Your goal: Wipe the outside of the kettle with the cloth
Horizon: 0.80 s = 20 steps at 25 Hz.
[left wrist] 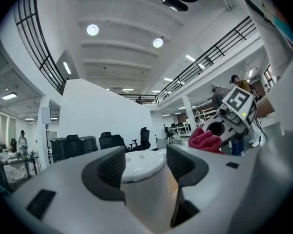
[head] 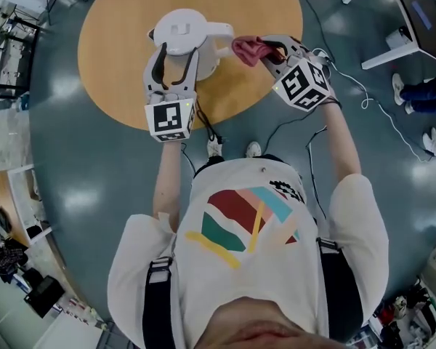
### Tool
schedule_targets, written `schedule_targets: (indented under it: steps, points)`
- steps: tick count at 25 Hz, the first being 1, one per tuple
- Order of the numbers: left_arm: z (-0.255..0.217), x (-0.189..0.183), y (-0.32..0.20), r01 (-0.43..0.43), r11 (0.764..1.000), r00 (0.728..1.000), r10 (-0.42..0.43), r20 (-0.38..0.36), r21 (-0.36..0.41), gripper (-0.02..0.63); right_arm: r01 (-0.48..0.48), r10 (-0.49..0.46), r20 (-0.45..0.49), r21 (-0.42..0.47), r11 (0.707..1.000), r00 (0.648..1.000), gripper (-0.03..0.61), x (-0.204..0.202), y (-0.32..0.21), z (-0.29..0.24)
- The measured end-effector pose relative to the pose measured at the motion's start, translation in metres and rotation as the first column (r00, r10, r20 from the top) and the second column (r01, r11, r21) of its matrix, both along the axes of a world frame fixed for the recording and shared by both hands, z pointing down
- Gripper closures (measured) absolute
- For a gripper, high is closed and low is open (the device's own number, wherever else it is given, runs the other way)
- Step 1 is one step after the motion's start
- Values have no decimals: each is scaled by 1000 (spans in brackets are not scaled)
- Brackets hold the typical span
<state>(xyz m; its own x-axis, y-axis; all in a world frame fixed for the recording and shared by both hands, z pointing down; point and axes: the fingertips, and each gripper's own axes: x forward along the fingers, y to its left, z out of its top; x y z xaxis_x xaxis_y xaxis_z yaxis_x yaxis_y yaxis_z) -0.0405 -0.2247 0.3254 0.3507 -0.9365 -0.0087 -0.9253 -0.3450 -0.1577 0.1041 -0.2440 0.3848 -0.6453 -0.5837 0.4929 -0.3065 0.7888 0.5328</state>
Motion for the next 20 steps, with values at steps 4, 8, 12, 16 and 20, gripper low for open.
schedule_targets:
  steps: [4,8,12,16,20]
  points:
    - [9,23,-2,30,997,999,-31,-17,-68,313,5,-5,-3,-1,1000,1000,531,-4,3,0]
    - [15,22,-7,126,990,992,-124,41,-61,313,-4,4,10,-9,1000,1000,531,-6,7,2]
    - [17,18,-8,153,988,984,-150,98,-26,343,-7,7,-3,-25,1000,1000,532,-4,7,10]
    - [20,10,-13,137,990,985,-134,107,-16,393,-10,9,-14,-10,1000,1000,531,-1,0,16]
    - [17,9,-10,82,997,991,-81,104,-8,400,2,1,-36,89,996,999,531,-2,-8,4]
